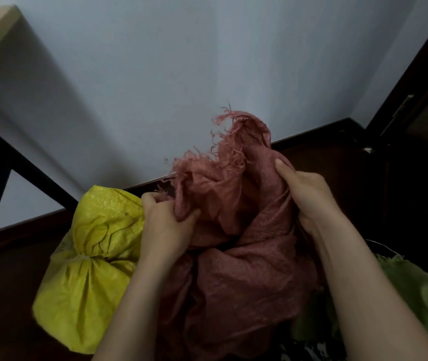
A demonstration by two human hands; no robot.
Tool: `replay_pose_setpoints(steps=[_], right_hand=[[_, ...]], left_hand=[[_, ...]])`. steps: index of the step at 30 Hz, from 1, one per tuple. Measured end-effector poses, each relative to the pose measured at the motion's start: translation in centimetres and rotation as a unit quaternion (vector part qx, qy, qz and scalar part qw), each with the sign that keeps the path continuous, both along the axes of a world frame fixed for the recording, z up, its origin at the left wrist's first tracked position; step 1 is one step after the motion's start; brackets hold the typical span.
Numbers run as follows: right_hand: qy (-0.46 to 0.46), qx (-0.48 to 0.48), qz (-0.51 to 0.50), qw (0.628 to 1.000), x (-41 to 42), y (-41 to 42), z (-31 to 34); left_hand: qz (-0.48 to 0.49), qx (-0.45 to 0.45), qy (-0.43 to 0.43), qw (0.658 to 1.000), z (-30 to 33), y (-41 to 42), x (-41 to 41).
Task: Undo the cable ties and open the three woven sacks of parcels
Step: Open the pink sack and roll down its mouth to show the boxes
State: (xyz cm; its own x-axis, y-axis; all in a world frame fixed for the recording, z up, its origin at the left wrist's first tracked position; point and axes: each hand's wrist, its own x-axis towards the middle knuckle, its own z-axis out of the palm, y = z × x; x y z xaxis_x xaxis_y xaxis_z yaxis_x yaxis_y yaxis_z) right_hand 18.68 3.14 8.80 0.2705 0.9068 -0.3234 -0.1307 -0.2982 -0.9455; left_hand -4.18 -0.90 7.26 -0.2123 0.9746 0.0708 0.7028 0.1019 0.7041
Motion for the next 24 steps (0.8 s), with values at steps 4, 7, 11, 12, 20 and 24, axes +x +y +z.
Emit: replay_pose_setpoints(steps=[4,7,11,12,20,24], right_hand=[[-0.099,0.096,-0.047,0.989,1.0,0.1,-0.5],[-0.078,0.095,-0.07,0.99,1.6,0.4,-0.6],[-0.13,0.042,-0.124,0.983,2.6,0.8,-1.0],[-0.154,0.024,-0.118,0.981,3.0,0.5,-0.6],[-0.418,-0.018,0.086,0.904,4.3,-1.4,0.1],[-0.437,-0.007,0.037,0.899,4.5,-0.2,-0.7]], left_hand=[[0.084,0.051,-0.114,0.989,0.2,1.6,-0.6],[0.13,0.017,-0.41,0.902,0.7,1.5,-0.7],[0.193,0.011,-0.513,0.837,0.5,2.0,-0.1],[0.205,0.019,-0.504,0.839,0.5,1.9,0.1],[0.075,-0.137,-0.414,0.897,1.2,3.0,0.1],[-0.065,-0.168,-0.251,0.951,0.4,2.4,-0.6]])
